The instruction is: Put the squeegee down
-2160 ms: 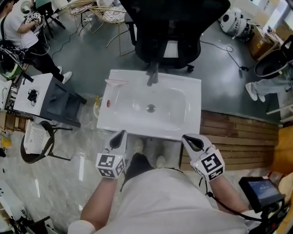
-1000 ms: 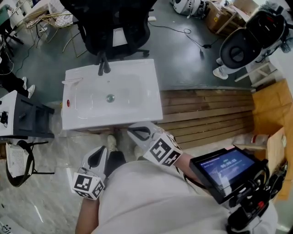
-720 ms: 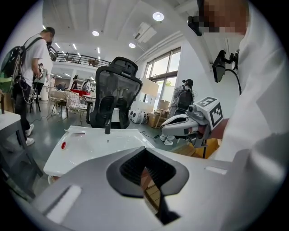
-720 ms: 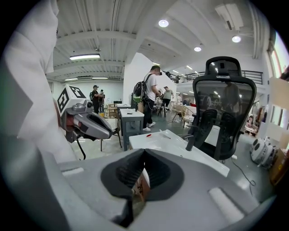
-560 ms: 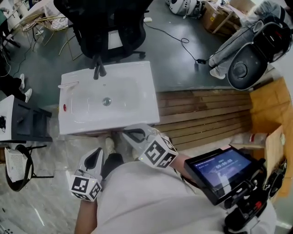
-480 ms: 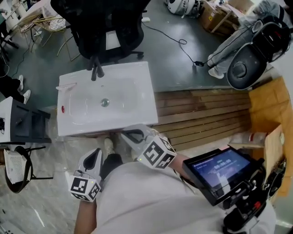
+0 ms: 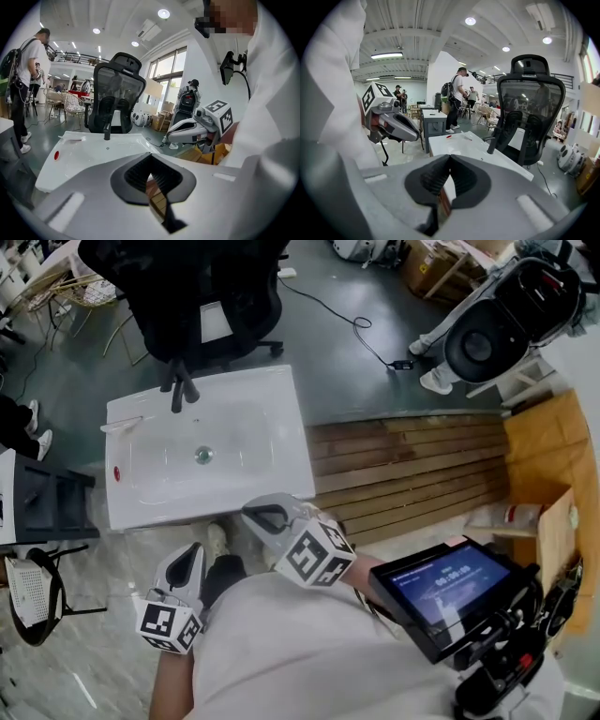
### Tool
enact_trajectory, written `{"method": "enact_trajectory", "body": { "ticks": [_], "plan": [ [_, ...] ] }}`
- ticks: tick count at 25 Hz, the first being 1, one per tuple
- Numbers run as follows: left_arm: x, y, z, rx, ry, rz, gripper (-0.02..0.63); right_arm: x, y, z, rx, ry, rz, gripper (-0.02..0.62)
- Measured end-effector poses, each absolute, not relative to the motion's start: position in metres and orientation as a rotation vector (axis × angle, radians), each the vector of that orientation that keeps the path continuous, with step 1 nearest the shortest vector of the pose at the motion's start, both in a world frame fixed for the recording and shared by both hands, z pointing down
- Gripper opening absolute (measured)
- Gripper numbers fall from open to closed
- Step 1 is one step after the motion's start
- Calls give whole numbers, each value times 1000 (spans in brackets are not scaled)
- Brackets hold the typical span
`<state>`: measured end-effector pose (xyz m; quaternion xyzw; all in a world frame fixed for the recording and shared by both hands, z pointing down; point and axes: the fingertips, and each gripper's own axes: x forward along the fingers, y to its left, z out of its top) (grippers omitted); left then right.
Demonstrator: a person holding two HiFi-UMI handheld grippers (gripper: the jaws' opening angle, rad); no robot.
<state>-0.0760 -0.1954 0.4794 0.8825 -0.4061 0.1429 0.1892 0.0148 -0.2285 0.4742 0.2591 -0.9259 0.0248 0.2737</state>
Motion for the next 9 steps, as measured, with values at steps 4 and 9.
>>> {"method": "enact_trajectory", "body": {
  "ticks": [4, 9],
  "plan": [
    [-72, -211, 480, 2481, -1134, 419, 6, 18, -243, 476, 699, -2487, 58, 2],
    [-70, -227, 482, 2489, -1131, 424, 6, 20, -257, 478, 701, -2479, 56, 2]
  ]
}}
